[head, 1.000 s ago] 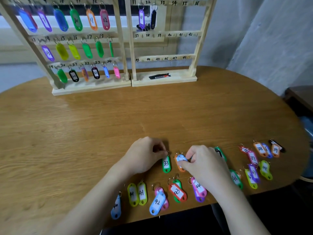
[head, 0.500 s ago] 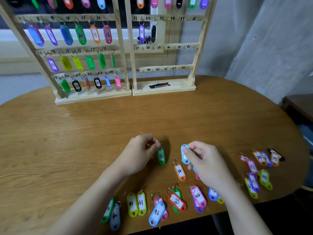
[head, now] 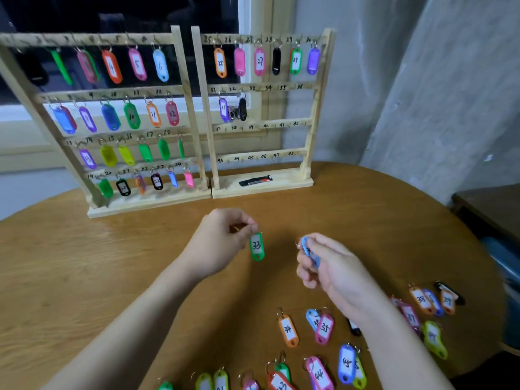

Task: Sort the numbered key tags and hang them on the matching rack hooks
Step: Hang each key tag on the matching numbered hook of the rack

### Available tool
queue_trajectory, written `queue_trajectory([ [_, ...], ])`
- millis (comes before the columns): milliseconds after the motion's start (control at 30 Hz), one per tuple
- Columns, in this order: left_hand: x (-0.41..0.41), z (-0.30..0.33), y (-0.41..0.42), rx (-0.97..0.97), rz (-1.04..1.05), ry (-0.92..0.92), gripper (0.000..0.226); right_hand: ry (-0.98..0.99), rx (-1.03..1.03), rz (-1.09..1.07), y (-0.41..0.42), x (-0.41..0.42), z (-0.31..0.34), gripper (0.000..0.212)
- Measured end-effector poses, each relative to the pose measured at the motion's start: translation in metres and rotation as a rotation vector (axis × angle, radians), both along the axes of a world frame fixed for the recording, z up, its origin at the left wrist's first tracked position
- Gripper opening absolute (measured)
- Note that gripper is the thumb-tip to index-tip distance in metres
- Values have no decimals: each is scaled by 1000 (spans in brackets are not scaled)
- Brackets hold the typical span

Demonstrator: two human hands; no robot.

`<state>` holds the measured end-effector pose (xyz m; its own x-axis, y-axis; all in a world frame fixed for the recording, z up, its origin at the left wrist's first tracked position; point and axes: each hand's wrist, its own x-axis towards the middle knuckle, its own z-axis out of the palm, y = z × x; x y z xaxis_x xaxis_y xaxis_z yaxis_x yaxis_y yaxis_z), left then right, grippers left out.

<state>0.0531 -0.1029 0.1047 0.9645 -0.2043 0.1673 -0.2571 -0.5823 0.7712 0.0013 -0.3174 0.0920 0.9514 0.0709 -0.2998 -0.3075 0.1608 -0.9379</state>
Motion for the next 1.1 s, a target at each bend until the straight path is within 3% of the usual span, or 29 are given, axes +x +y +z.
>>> queue_trajectory([
  [300,55,51,-1,37,61,-142,18,-188,-142,105,2,50,36,23],
  [467,94,90,-2,122,92,-186,15,-206,125,160,11,82,68,17],
  [700,145,132,-9,152,148,-252,20,-304,237,193,22,132,99,9],
  [933,187,142,-20,102,188,-274,26,-438,-26,36,28,192,124,15],
  [1100,204,144,-27,185,185,-315,24,-430,-78,-72,22,235,131,20],
])
